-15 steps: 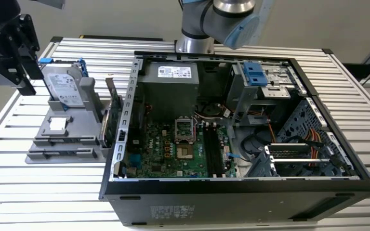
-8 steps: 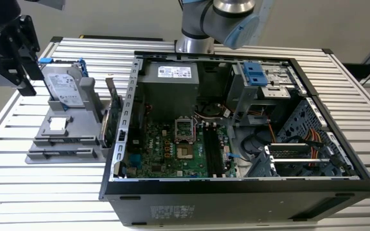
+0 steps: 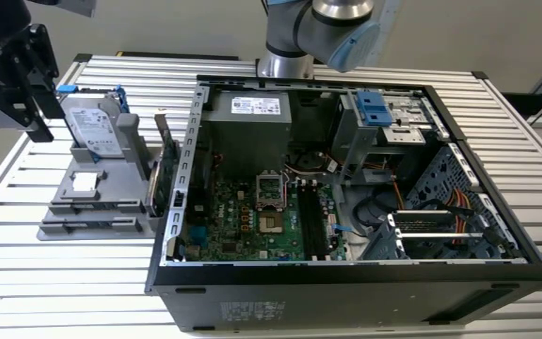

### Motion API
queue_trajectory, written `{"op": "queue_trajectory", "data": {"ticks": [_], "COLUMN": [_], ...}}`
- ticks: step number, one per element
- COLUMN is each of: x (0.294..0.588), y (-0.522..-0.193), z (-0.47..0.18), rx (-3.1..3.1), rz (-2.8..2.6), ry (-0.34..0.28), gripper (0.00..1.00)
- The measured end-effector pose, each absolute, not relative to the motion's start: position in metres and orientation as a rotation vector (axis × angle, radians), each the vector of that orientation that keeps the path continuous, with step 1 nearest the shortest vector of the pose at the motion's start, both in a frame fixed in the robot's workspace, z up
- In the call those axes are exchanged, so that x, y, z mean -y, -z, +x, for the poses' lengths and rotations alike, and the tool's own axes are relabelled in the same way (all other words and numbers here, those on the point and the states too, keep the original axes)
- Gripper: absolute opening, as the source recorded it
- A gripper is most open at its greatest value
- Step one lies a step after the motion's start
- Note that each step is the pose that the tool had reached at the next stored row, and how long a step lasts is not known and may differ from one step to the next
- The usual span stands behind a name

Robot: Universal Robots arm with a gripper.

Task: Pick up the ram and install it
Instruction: 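Pick up the ram and move it above insertion slot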

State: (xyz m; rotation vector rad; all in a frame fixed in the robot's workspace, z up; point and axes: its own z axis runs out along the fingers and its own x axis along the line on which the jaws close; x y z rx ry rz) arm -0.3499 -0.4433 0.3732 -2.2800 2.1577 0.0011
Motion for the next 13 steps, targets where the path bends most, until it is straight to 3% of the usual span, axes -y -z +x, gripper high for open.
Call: {"op": "queue_trajectory", "data": {"ticks": [13], "x": [0.4433], "y": [-0.3690], "z": [-0.3555], "rx": [-2.151], "rz": [-2.273], "ry": [0.016], "gripper": [1.00]}}
